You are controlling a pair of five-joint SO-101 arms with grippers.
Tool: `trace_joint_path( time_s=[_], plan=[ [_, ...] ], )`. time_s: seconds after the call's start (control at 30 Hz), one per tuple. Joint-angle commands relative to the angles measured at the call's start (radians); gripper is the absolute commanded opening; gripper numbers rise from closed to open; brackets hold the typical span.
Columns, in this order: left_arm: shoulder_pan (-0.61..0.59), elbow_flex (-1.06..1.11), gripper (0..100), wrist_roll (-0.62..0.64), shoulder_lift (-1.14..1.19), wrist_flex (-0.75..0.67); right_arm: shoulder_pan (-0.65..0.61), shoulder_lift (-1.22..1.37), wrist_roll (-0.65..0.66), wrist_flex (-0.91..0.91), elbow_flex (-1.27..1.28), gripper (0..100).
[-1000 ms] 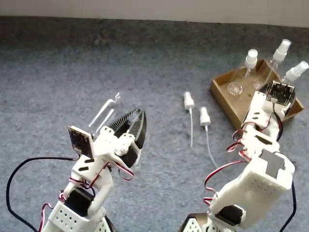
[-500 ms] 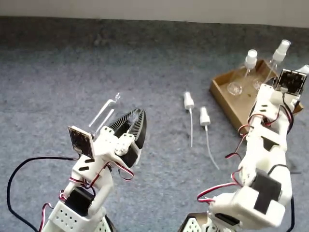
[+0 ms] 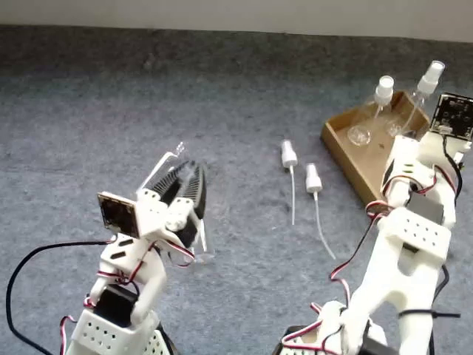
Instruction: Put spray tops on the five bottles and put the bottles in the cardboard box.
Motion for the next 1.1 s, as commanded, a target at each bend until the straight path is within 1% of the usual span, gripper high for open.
trace_joint_path(
  time_s=[0.0, 0.1, 0.27, 0.3, 0.43, 0.53, 0.63, 0.7, 0.83, 0.9, 1.0, 1.07],
  plan=[
    [-0.113, -0.211, 1, -0.069, -0.012, 0.272, -0.064, -0.159, 0.003, 0.157, -0.010, 24.6],
    [-0.131, -0.338, 1, -0.138, -0.012, 0.430, -0.139, -0.260, 0.003, 0.280, -0.010, 24.4],
    [-0.133, -0.495, 1, -0.212, -0.007, 0.612, -0.292, -0.400, 0.003, 0.455, -0.012, 24.2],
    [-0.137, -0.519, 1, -0.218, -0.007, 0.647, -0.328, -0.420, 0.002, 0.487, -0.012, 24.2],
    [-0.217, -0.575, 1, -0.213, -0.004, 0.760, -0.473, -0.470, 0.002, 0.605, -0.012, 24.2],
    [-0.234, -0.579, 1, -0.213, -0.004, 0.830, -0.572, -0.481, 0.002, 0.679, -0.013, 24.2],
    [-0.239, -0.579, 1, -0.212, -0.004, 0.873, -0.645, -0.481, 0.002, 0.745, -0.013, 24.2],
    [-0.240, -0.579, 1, -0.212, -0.004, 0.885, -0.673, -0.479, -0.009, 0.782, -0.013, 24.2],
    [-0.251, -0.578, 1, -0.212, -0.004, 0.888, -0.705, -0.478, -0.092, 0.834, -0.048, 24.2],
    [-0.303, -0.572, 1, -0.212, -0.004, 0.891, -0.750, -0.476, -0.100, 0.880, -0.088, 24.2],
    [-0.424, -0.570, 1, -0.212, -0.010, 0.925, -0.834, -0.466, -0.104, 0.944, -0.159, 24.2],
    [-0.501, -0.570, 1, -0.215, -0.012, 0.924, -0.860, -0.417, -0.118, 0.978, -0.219, 24.2]
  ],
)
